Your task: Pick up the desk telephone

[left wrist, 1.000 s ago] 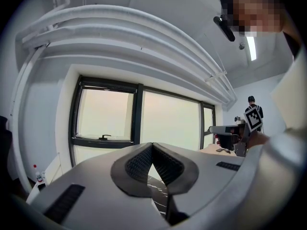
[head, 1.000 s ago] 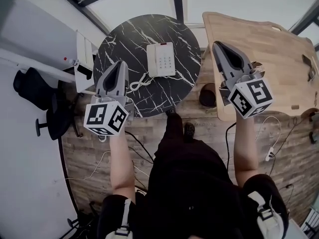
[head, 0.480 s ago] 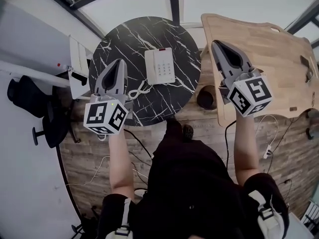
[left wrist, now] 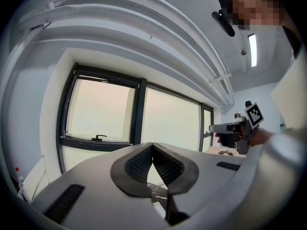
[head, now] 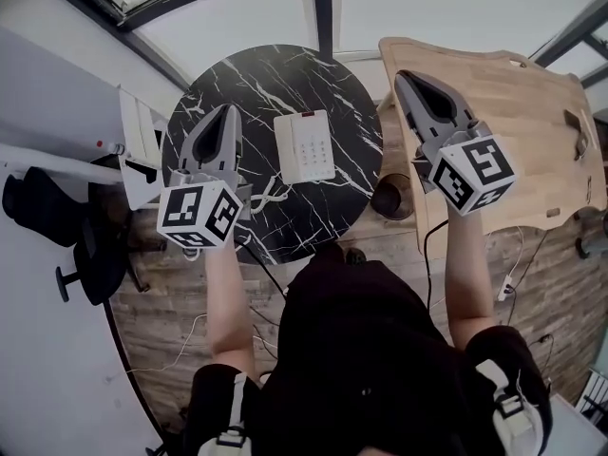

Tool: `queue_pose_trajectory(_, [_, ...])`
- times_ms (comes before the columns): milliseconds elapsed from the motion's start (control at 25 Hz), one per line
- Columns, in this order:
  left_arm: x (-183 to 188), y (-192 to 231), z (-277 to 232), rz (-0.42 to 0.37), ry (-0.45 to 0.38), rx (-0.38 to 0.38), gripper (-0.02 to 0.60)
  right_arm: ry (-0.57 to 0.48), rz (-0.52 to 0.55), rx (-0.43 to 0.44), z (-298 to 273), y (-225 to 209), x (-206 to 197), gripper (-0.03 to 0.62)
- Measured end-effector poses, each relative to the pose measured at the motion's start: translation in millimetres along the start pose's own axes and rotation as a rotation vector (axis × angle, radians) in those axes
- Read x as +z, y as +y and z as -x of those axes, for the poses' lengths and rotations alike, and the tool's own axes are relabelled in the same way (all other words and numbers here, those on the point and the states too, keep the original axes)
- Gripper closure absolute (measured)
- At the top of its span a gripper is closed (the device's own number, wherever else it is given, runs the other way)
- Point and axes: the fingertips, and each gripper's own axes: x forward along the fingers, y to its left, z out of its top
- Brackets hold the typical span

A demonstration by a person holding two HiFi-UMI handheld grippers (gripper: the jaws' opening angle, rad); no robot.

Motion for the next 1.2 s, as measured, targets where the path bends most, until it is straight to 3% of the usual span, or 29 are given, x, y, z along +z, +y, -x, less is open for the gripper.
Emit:
queue_pose_trajectory(600, [-51.2, 48.5, -38.3, 0.055, 0.106, -0.071, 0.566, 0.147, -0.018, -0.034, -61.5, 5.4, -52.8, 0.562])
queue_pose_trajectory(1200, [-144.2, 59.5, -57.2, 0.199, 0.279, -0.123, 0.561, 0.39, -0.131, -0.047, -82.7, 6.0, -160.4, 0.56])
